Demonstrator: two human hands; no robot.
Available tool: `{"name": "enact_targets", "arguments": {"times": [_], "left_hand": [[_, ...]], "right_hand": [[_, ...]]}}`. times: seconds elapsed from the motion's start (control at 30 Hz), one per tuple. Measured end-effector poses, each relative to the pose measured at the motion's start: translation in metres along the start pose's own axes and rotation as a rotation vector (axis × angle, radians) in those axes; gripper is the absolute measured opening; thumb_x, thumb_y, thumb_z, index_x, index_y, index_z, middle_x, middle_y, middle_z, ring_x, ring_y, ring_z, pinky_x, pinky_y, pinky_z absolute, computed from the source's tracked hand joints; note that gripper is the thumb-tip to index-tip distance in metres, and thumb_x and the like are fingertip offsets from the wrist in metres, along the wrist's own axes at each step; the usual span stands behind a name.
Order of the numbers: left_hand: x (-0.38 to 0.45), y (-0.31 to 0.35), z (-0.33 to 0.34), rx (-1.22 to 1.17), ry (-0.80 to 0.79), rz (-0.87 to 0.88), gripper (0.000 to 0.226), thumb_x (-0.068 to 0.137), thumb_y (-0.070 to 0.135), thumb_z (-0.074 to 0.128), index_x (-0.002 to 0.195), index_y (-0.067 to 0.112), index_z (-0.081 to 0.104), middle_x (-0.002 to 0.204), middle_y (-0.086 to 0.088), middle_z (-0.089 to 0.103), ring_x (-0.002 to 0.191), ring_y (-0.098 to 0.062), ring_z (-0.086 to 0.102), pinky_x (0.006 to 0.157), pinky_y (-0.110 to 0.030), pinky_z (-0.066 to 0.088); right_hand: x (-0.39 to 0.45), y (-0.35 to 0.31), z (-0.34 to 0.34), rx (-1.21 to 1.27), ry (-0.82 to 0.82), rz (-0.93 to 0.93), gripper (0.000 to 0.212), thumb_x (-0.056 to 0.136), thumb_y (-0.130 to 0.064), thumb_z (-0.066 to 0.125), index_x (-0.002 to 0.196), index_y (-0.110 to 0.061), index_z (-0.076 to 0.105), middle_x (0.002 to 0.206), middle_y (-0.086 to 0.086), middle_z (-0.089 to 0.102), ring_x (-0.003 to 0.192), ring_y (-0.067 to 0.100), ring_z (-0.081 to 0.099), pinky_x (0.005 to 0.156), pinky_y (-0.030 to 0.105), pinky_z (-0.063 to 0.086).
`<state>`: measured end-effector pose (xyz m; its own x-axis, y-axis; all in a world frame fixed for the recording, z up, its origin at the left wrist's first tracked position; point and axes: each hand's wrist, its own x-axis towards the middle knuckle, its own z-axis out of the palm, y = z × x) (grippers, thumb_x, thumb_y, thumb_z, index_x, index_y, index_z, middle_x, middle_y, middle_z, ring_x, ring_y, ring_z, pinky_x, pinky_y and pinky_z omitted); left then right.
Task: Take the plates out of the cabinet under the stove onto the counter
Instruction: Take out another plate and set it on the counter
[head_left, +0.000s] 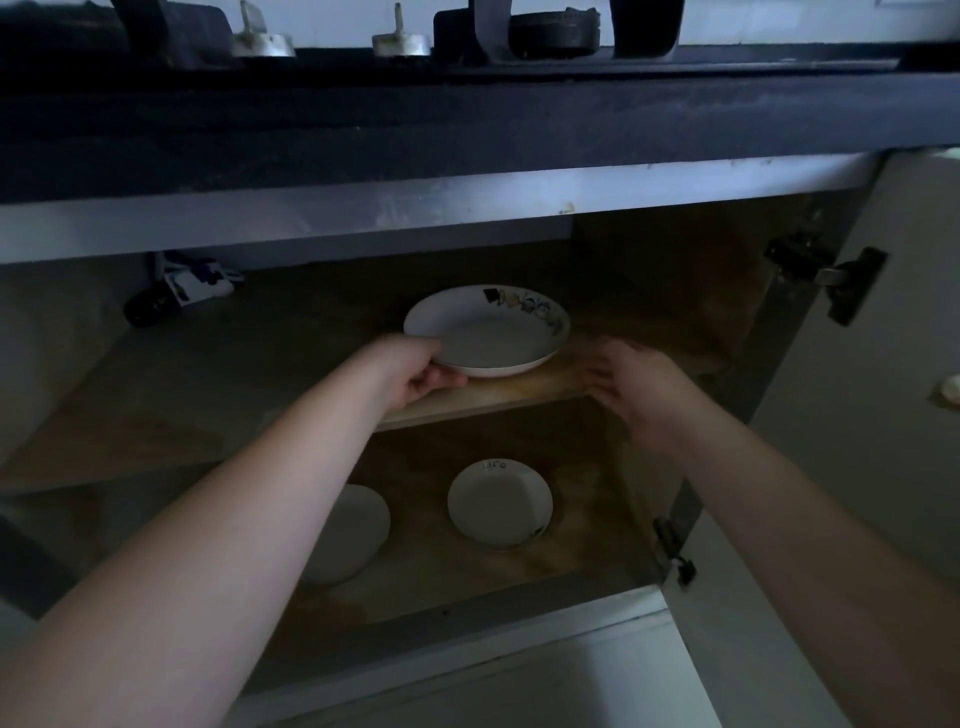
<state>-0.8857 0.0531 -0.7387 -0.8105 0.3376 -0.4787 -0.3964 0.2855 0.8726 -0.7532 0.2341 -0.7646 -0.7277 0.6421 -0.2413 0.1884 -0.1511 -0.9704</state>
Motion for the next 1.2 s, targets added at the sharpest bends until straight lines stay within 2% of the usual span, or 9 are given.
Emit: {"name": "enact_targets", "arguments": {"times": [0.17,0.3,0.4,0.63,0.77,0.83,1.0,1.07,1.2], "left_hand": [[-0.007,-0.013,-0.020,-0.001,-0.016,0.041,0.012,0.101,0.018,0.051,0.097,0.009,0.057,0.076,-0.012,0.072,0.059,-0.013,0.070,0.042,-0.014,0.050],[-0.009,-0.016,-0.034,0.093,0.008,0.061,0.009,0.098,0.017,0.055,0.099,0.009,0.060,0.082,-0.011,0.069,0.066,-0.013,0.066,0.054,-0.017,0.053],[-0.011,-0.018,-0.045,0.140,0.012,0.064,0.010,0.096,0.016,0.058,0.103,0.009,0.062,0.084,-0.011,0.069,0.069,-0.014,0.065,0.062,-0.023,0.053],[-0.010,-0.030,-0.051,0.013,0.077,0.122,0.024,0.097,0.013,0.057,0.121,0.011,0.055,0.115,-0.011,0.062,0.082,-0.018,0.069,0.057,-0.023,0.055],[-0.011,-0.030,-0.054,0.040,0.151,0.174,0.004,0.096,0.012,0.059,0.096,0.016,0.056,0.109,-0.010,0.062,0.083,-0.019,0.068,0.055,-0.024,0.056],[-0.011,-0.032,-0.056,0.050,0.162,0.199,0.013,0.095,0.011,0.060,0.086,0.018,0.054,0.102,-0.008,0.061,0.082,-0.019,0.067,0.056,-0.026,0.058],[-0.019,-0.048,-0.062,0.061,0.159,0.265,0.003,0.095,0.007,0.059,0.094,0.010,0.058,0.106,-0.011,0.064,0.086,-0.023,0.071,0.058,-0.027,0.060],[-0.025,-0.054,-0.064,0.065,0.161,0.310,0.010,0.095,0.006,0.058,0.102,0.013,0.058,0.108,-0.011,0.065,0.089,-0.023,0.070,0.056,-0.025,0.059],[-0.045,-0.063,-0.068,0.101,0.144,0.418,0.018,0.095,0.006,0.058,0.093,0.023,0.061,0.104,-0.009,0.070,0.086,-0.021,0.072,0.057,-0.025,0.059]], "right_hand": [[0.007,-0.022,-0.001,0.084,0.015,0.093,0.033,0.101,-0.023,0.044,0.131,-0.012,0.052,0.122,0.015,0.060,0.102,0.025,0.064,0.085,0.033,0.056],[0.007,-0.029,0.003,0.114,-0.049,0.183,0.034,0.100,-0.020,0.047,0.134,-0.019,0.048,0.113,0.016,0.059,0.096,0.032,0.067,0.075,0.040,0.060],[0.009,-0.026,0.007,0.065,-0.075,0.188,0.034,0.099,-0.018,0.048,0.133,-0.017,0.049,0.110,0.015,0.058,0.094,0.031,0.067,0.068,0.038,0.060],[0.006,-0.029,0.022,0.023,-0.086,0.149,0.010,0.097,-0.015,0.053,0.102,-0.015,0.061,0.093,0.011,0.064,0.074,0.024,0.072,0.053,0.031,0.058],[0.003,-0.032,0.033,-0.036,-0.082,0.133,0.009,0.098,-0.018,0.049,0.097,-0.017,0.058,0.096,0.011,0.064,0.085,0.025,0.070,0.061,0.034,0.060],[-0.001,-0.031,0.034,-0.022,-0.096,0.143,0.009,0.099,-0.017,0.048,0.099,-0.016,0.058,0.098,0.011,0.065,0.088,0.025,0.069,0.064,0.036,0.060],[-0.017,-0.019,0.026,0.096,-0.114,0.174,0.010,0.098,-0.015,0.051,0.099,-0.013,0.060,0.097,0.013,0.067,0.080,0.028,0.072,0.056,0.037,0.060],[-0.024,-0.014,0.023,0.106,-0.124,0.157,0.010,0.097,-0.015,0.052,0.096,-0.014,0.061,0.091,0.011,0.067,0.069,0.025,0.075,0.051,0.035,0.059],[-0.040,-0.010,0.014,0.117,-0.170,0.117,0.010,0.096,-0.016,0.054,0.099,-0.014,0.064,0.071,0.005,0.076,0.070,0.021,0.075,0.052,0.034,0.059]]}}
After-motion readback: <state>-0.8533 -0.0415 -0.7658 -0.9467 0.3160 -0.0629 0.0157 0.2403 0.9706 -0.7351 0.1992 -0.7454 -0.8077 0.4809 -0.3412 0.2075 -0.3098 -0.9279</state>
